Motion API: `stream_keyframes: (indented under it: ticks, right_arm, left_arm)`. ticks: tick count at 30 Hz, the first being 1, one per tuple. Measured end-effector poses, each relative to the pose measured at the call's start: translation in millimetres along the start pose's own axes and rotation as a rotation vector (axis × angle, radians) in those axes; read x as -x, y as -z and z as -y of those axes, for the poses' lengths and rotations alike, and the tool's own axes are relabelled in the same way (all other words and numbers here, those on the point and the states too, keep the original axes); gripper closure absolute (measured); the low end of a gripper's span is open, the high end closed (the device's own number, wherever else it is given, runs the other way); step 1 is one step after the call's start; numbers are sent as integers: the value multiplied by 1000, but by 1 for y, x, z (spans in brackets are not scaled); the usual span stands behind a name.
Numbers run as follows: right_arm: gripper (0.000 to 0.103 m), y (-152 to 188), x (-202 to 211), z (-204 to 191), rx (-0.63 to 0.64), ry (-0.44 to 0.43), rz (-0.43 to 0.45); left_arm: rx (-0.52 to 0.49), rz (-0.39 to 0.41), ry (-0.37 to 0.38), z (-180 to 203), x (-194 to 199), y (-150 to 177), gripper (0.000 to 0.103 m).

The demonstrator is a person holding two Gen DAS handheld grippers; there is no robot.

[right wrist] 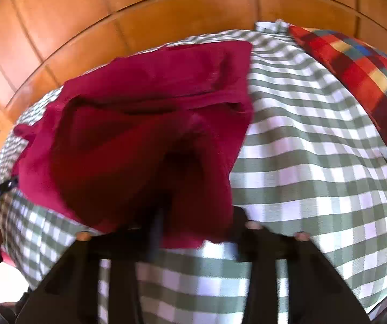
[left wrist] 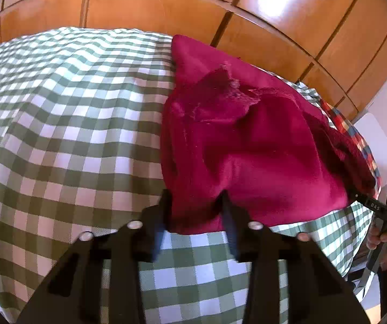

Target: Fold small clothes

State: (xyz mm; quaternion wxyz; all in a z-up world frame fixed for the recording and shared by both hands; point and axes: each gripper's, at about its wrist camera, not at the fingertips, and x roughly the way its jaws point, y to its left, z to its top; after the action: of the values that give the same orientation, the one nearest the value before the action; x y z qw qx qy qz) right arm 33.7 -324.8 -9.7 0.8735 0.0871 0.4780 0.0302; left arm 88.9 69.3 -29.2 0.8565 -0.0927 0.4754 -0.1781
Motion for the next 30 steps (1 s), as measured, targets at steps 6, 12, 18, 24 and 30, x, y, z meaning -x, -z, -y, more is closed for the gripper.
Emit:
stream_keyframes:
  ticks: [6,12,18,24,30]
  right_arm:
    - [80,15,33,-5,-6,-71,-3]
    - [80,51,53,-9,45,-53,-77]
    - [36,65,57,-30,201,97,-77]
    - [24,48,52,-51,351,169,-8]
    - [24,8,44,-33,160,126,35]
  left_arm:
    - [-61,-8,8,2,17,11,84]
    - [-95,-66,64,0,53,55,85]
    - [-143,-81,22,10,78,91,74]
    - [-104,14,-28,5,76,62,48]
    - [-136,34,-83,12,52,28,47]
